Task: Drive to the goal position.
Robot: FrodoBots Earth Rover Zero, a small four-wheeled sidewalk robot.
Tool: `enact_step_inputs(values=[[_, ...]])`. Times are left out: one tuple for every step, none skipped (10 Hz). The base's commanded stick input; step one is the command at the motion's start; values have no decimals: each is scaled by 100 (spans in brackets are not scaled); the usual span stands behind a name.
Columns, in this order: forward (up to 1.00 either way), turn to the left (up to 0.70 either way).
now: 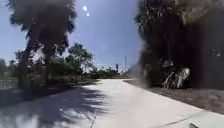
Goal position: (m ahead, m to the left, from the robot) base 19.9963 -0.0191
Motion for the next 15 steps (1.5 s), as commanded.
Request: enact_step_inputs(values=[[70, 0], [70, 0], [70, 0], [70, 0], [70, 0], [70, 0], [70, 0], [70, 0], [70, 4], [70, 14], [70, 14], [70, 14], [70, 14], [70, 14], [70, 14]])
